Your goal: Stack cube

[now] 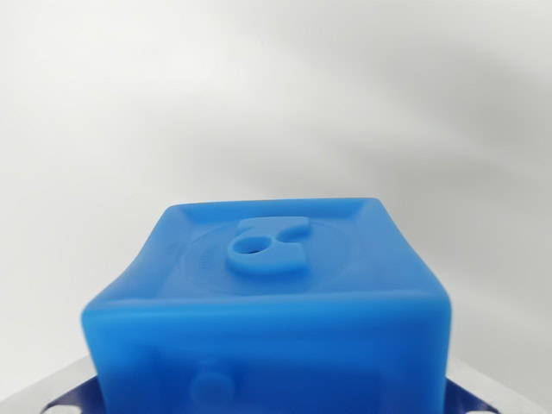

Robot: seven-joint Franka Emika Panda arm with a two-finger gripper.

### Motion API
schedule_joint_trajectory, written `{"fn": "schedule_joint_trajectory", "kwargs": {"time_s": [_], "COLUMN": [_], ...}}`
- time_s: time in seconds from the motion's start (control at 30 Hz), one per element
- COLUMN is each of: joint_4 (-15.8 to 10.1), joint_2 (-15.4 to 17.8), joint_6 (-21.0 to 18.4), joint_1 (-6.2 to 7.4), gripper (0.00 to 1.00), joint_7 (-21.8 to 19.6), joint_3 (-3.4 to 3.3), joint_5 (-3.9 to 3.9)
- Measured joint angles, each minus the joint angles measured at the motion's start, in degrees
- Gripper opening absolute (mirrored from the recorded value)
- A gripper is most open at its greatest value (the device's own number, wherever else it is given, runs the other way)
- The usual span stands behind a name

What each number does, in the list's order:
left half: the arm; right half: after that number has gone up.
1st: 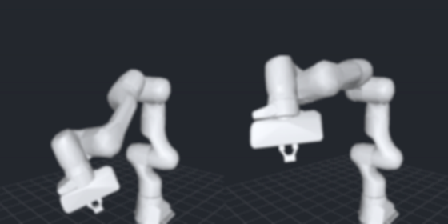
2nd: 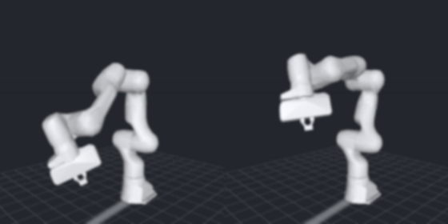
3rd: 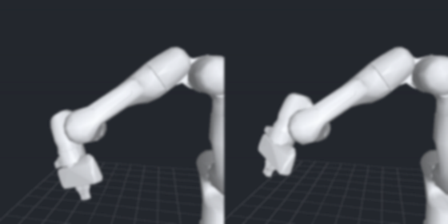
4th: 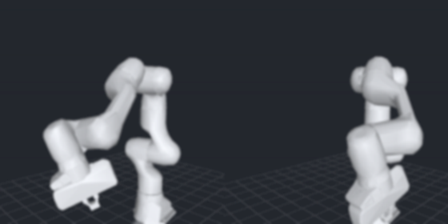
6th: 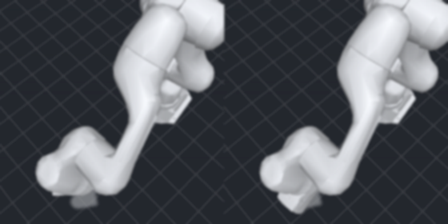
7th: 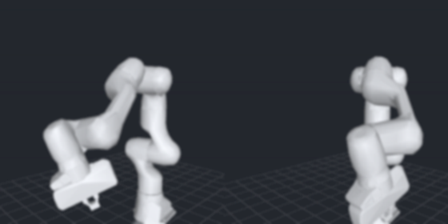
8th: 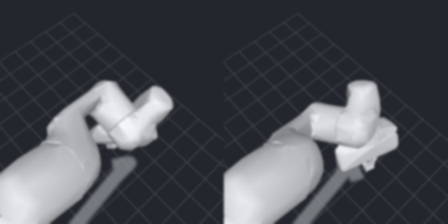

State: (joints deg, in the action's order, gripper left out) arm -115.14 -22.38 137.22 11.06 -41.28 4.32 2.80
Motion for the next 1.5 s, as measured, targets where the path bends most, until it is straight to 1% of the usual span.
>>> {"fn": "schedule_joint_trajectory", "kwargs": {"time_s": [0.9, 1.5], "joint_4": [-2.9, -4.29], "joint_2": [1.99, 3.07], "joint_6": [0.85, 1.16], "joint_1": [-4.78, -8.03], "gripper": [0.0, 0.0], "joint_7": [8.14, 13.65], "joint_3": [-0.02, -0.07], "joint_5": [-0.24, -0.37]}}
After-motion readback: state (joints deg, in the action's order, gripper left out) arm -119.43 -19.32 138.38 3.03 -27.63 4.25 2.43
